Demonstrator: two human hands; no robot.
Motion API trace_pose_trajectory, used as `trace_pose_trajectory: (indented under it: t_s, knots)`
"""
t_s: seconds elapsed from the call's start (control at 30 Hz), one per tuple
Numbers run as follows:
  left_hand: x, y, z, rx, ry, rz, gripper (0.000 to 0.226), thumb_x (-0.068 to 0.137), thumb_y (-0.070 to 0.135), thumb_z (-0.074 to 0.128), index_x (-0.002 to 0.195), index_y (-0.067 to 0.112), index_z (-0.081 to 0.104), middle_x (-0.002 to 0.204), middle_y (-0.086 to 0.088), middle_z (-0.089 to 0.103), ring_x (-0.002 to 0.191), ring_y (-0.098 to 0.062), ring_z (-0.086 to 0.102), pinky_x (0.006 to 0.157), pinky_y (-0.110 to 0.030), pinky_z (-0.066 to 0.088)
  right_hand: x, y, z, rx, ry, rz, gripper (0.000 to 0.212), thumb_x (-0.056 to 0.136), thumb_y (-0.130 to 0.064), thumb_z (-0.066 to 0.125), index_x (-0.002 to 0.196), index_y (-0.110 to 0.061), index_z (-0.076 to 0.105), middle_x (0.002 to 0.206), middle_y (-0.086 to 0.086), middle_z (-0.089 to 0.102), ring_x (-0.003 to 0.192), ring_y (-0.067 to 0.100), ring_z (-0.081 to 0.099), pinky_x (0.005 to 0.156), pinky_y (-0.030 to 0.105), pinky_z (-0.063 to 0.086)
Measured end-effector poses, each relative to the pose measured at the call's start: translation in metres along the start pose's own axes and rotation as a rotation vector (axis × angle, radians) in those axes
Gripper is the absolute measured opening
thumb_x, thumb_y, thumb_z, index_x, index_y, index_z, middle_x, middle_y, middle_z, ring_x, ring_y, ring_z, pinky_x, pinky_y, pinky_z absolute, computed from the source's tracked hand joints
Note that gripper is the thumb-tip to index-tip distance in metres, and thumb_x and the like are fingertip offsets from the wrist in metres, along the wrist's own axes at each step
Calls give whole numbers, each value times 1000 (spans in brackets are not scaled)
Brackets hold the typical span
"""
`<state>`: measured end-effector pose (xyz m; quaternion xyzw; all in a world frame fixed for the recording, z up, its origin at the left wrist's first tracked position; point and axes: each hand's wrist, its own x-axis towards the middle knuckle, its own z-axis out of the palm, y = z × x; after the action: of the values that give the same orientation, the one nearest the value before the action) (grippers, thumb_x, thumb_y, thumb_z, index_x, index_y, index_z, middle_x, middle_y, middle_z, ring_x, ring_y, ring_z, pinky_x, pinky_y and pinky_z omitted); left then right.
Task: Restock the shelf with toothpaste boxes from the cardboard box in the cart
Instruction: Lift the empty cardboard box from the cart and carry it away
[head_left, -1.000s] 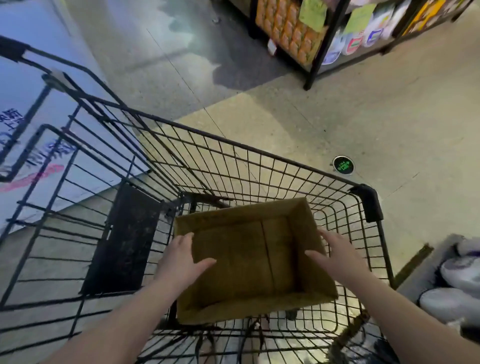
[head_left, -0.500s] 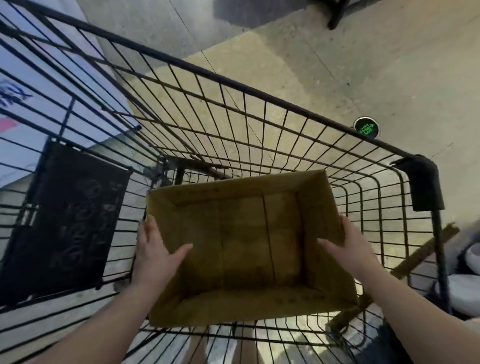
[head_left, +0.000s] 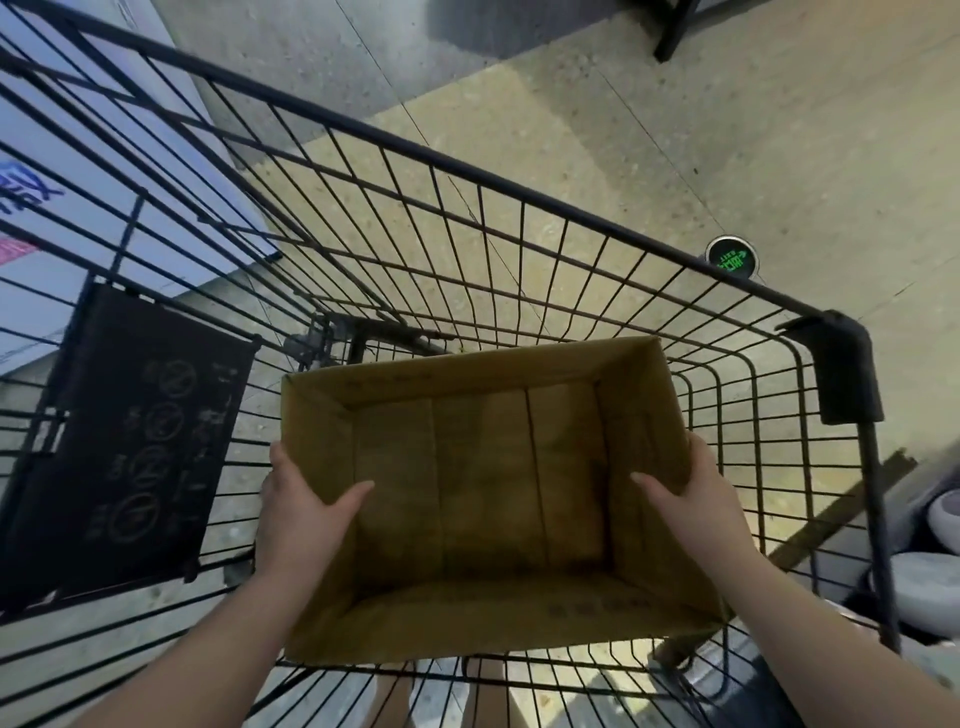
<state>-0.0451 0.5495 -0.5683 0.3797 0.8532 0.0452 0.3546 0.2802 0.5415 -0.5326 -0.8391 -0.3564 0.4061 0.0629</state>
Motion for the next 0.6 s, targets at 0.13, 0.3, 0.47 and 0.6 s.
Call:
trace_pose_trajectory:
  t_s: [0.13, 0.3, 0.47, 0.6]
  knots:
    - [-24, 16, -25, 6, 9, 29, 110, 69, 43, 75, 147, 23, 1, 150, -18, 26, 134, -39, 34, 101, -56, 41, -24, -10, -23, 7, 12, 7, 70, 80, -32, 65, 138, -25, 26, 132, 8, 50, 122, 34, 48, 97, 54, 41]
    - [-63, 36, -68, -22, 20, 70, 110, 71, 46, 72, 147, 26, -5, 154, -15, 19, 136, -38, 31, 104, -55, 38, -66, -27, -60, 9, 57, -38, 70, 80, -33, 65, 137, -23, 27, 132, 9, 51, 120, 34, 50, 96, 53, 42]
    - [-101, 53, -110, -32, 83, 172, 111, 70, 48, 73, 148, 22, -2, 153, -17, 21, 135, -39, 32, 104, -55, 37, -113, -38, -99, 58, 109, -78, 68, 80, -32, 65, 136, -20, 28, 133, 10, 50, 121, 35, 49, 98, 52, 43]
    - [-125, 68, -146, -5, 95, 325, 110, 67, 49, 74, 148, 23, 3, 150, -18, 27, 134, -39, 34, 102, -55, 39, -158, -41, -130, 96, 188, -79, 71, 80, -33, 66, 137, -18, 27, 134, 12, 48, 121, 36, 49, 97, 51, 44]
